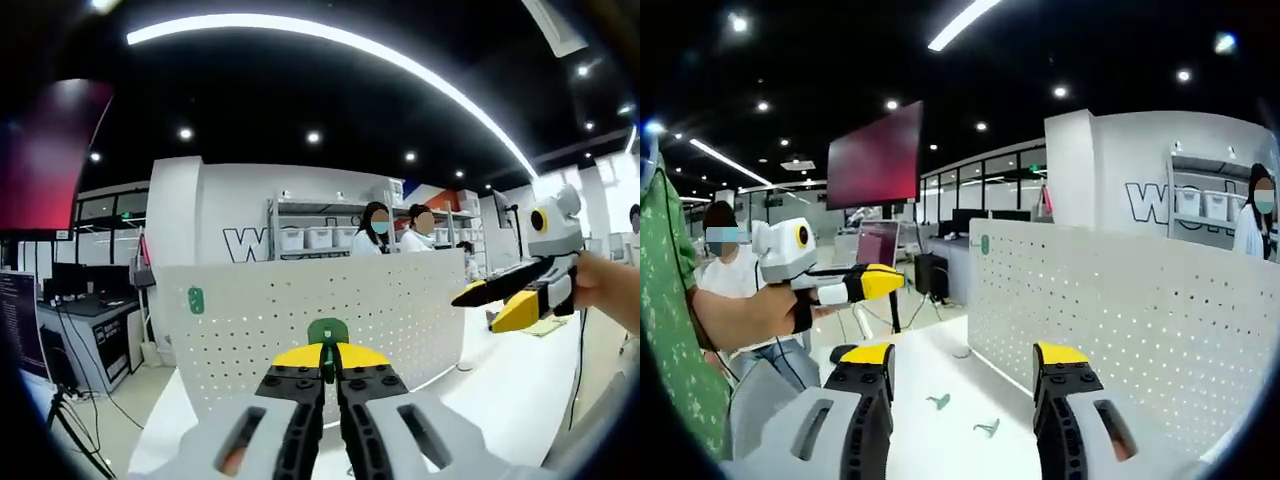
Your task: Insert the hook assembly into the mounting plate slot until the hook locks in place.
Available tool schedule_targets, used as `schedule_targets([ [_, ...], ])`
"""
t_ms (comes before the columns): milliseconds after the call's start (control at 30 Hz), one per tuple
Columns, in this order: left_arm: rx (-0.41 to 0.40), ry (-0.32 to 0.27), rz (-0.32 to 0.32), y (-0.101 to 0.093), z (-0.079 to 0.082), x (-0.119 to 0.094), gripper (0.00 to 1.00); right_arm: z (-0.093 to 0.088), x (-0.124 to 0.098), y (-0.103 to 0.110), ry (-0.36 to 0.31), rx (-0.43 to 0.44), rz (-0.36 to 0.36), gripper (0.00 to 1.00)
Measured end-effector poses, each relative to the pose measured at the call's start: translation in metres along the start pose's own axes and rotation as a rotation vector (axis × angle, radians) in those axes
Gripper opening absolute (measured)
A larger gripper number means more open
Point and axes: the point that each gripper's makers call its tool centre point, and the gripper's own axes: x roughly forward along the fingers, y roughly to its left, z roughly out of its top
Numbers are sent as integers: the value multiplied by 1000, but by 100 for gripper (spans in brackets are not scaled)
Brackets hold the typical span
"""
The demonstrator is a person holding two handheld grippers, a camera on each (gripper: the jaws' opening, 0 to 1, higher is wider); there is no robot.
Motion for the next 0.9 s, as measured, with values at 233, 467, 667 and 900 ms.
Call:
schedule_targets([
  [233,24,-11,80,35,8,15,3,-3,-29,-14,-8,21,-34,59],
  [467,35,-34,146,64,22,32,3,0,-49,-22,-7,7,-62,60],
  [667,44,-52,180,79,32,53,3,0,-58,-26,-5,0,-79,61],
  [900,39,-62,204,90,37,75,3,2,-65,-29,11,-23,-92,62],
])
